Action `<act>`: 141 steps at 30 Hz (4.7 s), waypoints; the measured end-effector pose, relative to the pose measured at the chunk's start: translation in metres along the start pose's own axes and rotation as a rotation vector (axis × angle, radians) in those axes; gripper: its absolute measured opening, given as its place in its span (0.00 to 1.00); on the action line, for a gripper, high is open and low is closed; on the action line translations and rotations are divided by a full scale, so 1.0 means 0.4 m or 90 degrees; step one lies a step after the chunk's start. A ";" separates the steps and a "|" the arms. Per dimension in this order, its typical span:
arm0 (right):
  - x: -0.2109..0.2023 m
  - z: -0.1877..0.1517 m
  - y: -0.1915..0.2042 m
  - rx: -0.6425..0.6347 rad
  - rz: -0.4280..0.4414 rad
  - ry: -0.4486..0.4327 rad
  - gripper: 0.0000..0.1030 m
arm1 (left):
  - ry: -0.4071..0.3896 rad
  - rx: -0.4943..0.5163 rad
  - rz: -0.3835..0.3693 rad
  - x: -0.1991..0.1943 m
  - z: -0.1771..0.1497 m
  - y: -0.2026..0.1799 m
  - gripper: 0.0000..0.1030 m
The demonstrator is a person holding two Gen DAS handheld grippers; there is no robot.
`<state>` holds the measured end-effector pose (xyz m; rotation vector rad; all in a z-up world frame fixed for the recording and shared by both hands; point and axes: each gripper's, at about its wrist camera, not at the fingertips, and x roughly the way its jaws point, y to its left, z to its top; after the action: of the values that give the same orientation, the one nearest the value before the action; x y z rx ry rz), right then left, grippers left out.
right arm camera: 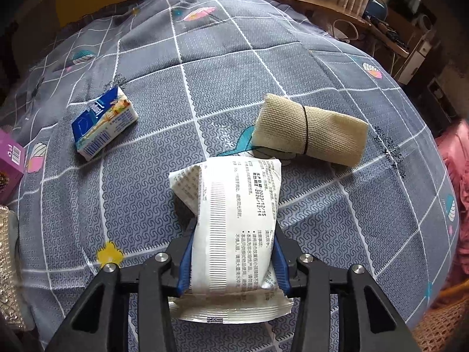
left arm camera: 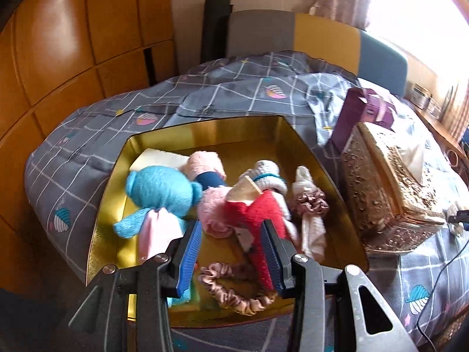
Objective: Organize soft objects
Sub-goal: 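Lift the white packet with the right tool toward the gold tray, then lower the white packet into the gold tray and open the right tool, then move both tools back over the blue tissue pack and beige bandage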
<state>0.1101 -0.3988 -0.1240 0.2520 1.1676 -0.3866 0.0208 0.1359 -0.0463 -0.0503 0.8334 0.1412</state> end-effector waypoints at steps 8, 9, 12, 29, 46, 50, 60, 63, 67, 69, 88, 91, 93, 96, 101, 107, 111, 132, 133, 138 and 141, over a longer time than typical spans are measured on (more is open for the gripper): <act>-0.004 -0.007 0.024 -0.025 0.001 -0.010 0.44 | -0.006 0.017 -0.024 -0.010 -0.005 -0.023 0.41; -0.003 -0.007 0.027 -0.028 0.007 -0.010 0.44 | -0.005 0.018 -0.027 -0.009 -0.005 -0.023 0.41; -0.003 -0.007 0.036 -0.038 0.025 -0.010 0.43 | -0.004 0.020 -0.036 -0.009 -0.006 -0.025 0.41; -0.017 -0.037 0.101 -0.056 0.110 0.026 0.43 | 0.008 0.032 -0.067 -0.002 -0.017 -0.033 0.41; -0.167 0.057 0.214 -0.055 0.197 -0.030 0.41 | 0.009 0.044 -0.072 0.000 -0.022 -0.024 0.41; -0.295 0.111 0.301 -0.109 0.248 -0.103 0.41 | 0.006 0.042 -0.072 -0.002 -0.023 -0.020 0.41; -0.617 0.010 0.675 -0.406 0.405 -0.218 0.41 | 0.008 0.028 -0.064 0.000 -0.025 0.011 0.41; -0.628 -0.071 0.774 -0.475 0.435 -0.185 0.41 | 0.001 0.014 -0.053 -0.004 -0.027 0.033 0.41; -0.581 -0.178 0.910 -0.564 0.429 -0.128 0.41 | -0.010 -0.016 -0.035 -0.011 -0.027 0.078 0.41; -0.548 -0.213 0.968 -0.595 0.421 -0.108 0.41 | -0.008 -0.027 -0.030 -0.007 -0.029 0.099 0.41; -0.311 -0.355 1.237 -0.687 0.214 -0.104 0.46 | 0.008 -0.056 -0.020 0.020 -0.040 0.146 0.41; -0.338 -0.349 1.218 -0.666 0.239 -0.137 0.56 | 0.008 -0.056 -0.018 0.019 -0.040 0.144 0.40; -0.353 -0.347 1.204 -0.657 0.247 -0.151 0.59 | 0.007 -0.055 -0.019 0.018 -0.039 0.143 0.41; -0.373 -0.346 1.182 -0.641 0.256 -0.168 0.59 | 0.005 -0.050 -0.020 0.013 -0.040 0.136 0.40; -0.400 -0.346 1.136 -0.613 0.276 -0.176 0.59 | 0.002 -0.045 -0.021 0.006 -0.039 0.126 0.41; -0.436 -0.355 1.079 -0.585 0.293 -0.197 0.60 | -0.004 -0.039 -0.022 -0.007 -0.038 0.113 0.41; -0.463 -0.364 1.033 -0.565 0.301 -0.225 0.64 | -0.006 -0.035 -0.021 -0.015 -0.037 0.104 0.41; -0.568 -0.267 0.611 -0.350 0.316 -0.392 0.94 | -0.028 0.010 -0.022 -0.059 -0.026 0.043 0.41; -0.561 -0.252 0.584 -0.333 0.307 -0.390 0.94 | -0.031 0.013 -0.023 -0.063 -0.025 0.039 0.41; -0.510 -0.179 0.456 -0.266 0.238 -0.366 0.94 | -0.044 0.029 -0.023 -0.080 -0.015 0.020 0.41; -0.471 -0.134 0.378 -0.224 0.197 -0.348 0.94 | -0.049 0.041 -0.022 -0.089 -0.007 0.006 0.41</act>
<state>0.0650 -0.2102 0.0296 0.0113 0.6269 0.0319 -0.0054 0.1342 -0.0218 0.0018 0.7593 0.0836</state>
